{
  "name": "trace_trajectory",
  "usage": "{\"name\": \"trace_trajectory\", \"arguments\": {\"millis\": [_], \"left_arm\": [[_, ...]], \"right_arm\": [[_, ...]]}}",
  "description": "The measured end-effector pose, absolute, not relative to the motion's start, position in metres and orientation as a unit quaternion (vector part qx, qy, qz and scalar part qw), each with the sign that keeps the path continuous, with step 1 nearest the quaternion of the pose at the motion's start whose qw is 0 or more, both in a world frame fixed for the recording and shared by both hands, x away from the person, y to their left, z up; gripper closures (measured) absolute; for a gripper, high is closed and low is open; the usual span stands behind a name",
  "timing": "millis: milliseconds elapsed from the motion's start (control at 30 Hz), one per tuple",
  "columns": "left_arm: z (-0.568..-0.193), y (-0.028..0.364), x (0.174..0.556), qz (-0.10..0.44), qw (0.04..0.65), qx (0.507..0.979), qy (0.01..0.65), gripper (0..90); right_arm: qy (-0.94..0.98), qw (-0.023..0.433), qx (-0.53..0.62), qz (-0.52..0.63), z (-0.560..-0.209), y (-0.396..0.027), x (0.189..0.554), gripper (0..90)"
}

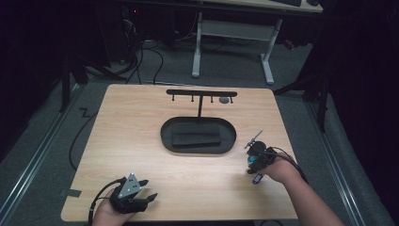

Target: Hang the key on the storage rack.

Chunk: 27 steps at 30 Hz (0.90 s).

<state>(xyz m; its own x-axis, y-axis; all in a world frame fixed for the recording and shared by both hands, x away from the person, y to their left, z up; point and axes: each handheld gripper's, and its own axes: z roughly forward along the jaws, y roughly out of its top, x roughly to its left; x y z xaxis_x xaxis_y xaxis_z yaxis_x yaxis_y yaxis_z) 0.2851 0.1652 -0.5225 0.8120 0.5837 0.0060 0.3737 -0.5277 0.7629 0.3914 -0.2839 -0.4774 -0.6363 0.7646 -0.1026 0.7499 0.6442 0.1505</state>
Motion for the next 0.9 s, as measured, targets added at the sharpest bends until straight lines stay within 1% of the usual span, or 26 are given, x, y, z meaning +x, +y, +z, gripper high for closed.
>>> {"name": "trace_trajectory", "arguments": {"millis": [200, 300, 367, 467, 600, 900], "left_arm": [[-0.522, 0.167, 0.284, 0.132, 0.398, 0.865, 0.274, 40.9], [-0.522, 0.168, 0.284, 0.133, 0.398, 0.865, 0.275, 40.9], [-0.522, 0.168, 0.284, 0.135, 0.399, 0.864, 0.275, 40.9], [-0.522, 0.168, 0.284, 0.135, 0.399, 0.864, 0.277, 40.9], [-0.523, 0.168, 0.284, 0.134, 0.397, 0.865, 0.276, 40.9], [-0.523, 0.168, 0.285, 0.134, 0.395, 0.867, 0.274, 40.9]], "right_arm": [[0.906, 0.087, 0.414, 0.024, -0.483, -0.279, 0.394, 73.6], [0.91, 0.087, 0.405, 0.016, -0.482, -0.275, 0.394, 82.9], [0.913, 0.089, 0.398, 0.006, -0.482, -0.273, 0.394, 85.3], [0.917, 0.09, 0.39, 0.002, -0.48, -0.271, 0.393, 86.1], [0.922, 0.091, 0.376, 0.005, -0.464, -0.27, 0.39, 86.4], [0.927, 0.117, 0.357, 0.01, -0.416, -0.271, 0.377, 87.5]]}}
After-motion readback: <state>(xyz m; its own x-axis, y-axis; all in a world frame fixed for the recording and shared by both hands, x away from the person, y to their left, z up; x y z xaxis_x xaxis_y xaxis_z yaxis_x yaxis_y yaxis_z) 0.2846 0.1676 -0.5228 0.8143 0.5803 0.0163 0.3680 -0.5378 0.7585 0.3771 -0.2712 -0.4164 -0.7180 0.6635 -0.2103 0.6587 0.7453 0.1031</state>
